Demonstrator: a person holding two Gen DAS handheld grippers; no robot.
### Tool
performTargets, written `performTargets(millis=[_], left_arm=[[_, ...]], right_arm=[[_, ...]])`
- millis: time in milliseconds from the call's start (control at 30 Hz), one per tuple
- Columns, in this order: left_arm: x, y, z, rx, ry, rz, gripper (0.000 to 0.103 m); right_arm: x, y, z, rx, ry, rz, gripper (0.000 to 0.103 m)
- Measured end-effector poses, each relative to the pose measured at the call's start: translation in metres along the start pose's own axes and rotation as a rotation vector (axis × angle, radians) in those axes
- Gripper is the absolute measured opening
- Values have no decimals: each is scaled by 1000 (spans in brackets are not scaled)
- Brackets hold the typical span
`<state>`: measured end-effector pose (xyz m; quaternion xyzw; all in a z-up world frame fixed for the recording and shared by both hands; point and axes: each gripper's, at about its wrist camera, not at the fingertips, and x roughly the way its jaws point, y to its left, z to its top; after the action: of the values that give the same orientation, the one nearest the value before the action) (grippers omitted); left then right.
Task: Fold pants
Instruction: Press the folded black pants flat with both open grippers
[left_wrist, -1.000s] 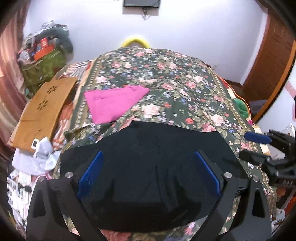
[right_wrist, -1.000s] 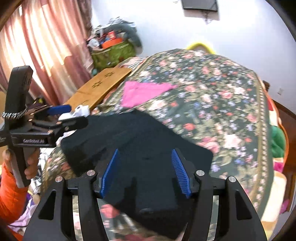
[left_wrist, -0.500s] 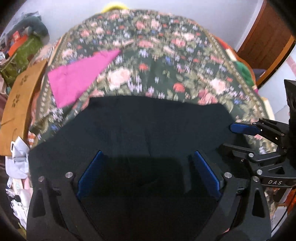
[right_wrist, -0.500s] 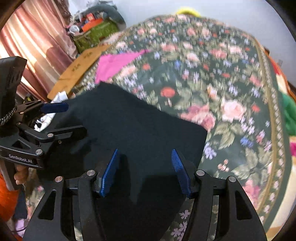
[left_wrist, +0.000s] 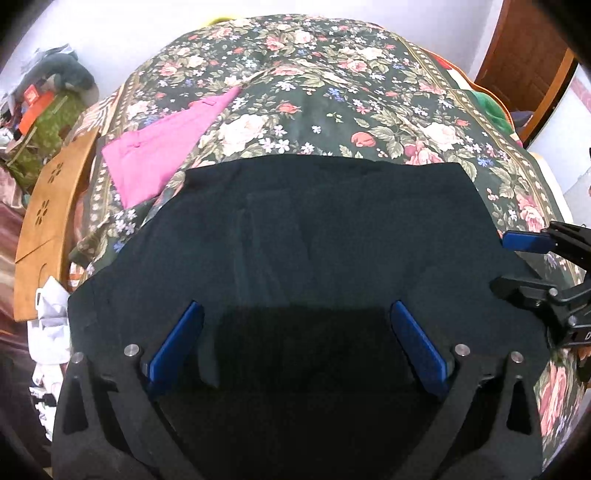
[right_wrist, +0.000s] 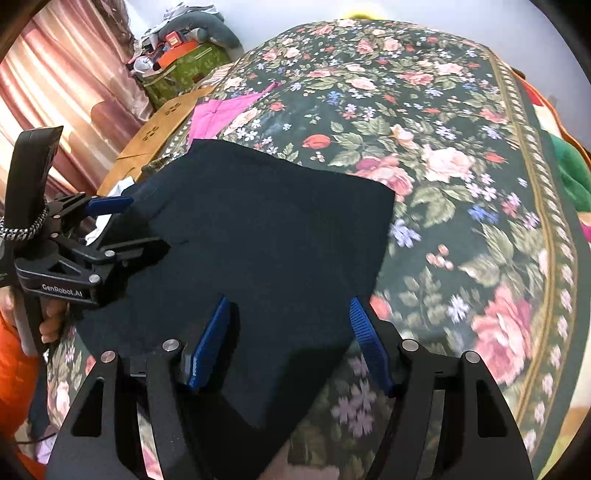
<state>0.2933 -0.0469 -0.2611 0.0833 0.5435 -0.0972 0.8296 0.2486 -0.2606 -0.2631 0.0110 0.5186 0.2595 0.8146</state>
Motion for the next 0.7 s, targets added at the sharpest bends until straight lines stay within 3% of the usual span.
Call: performTargets(millis=[167,467,600,700], left_arm=[[-10,9,-14,-48,5,-31,103],[-41,22,-43,-81,-42,16,103],[-57,31,-56,-119,-86,7,103],[-76,42,-64,-153,-154,73,103]], right_arm=[[-11,-7,-12,49,-4,0,63],[-33,-9,-35,103,-27,-25,63],[-41,-5,-34,98,-37,-67,64],[-52,2,-26,92,-68,-88,64]])
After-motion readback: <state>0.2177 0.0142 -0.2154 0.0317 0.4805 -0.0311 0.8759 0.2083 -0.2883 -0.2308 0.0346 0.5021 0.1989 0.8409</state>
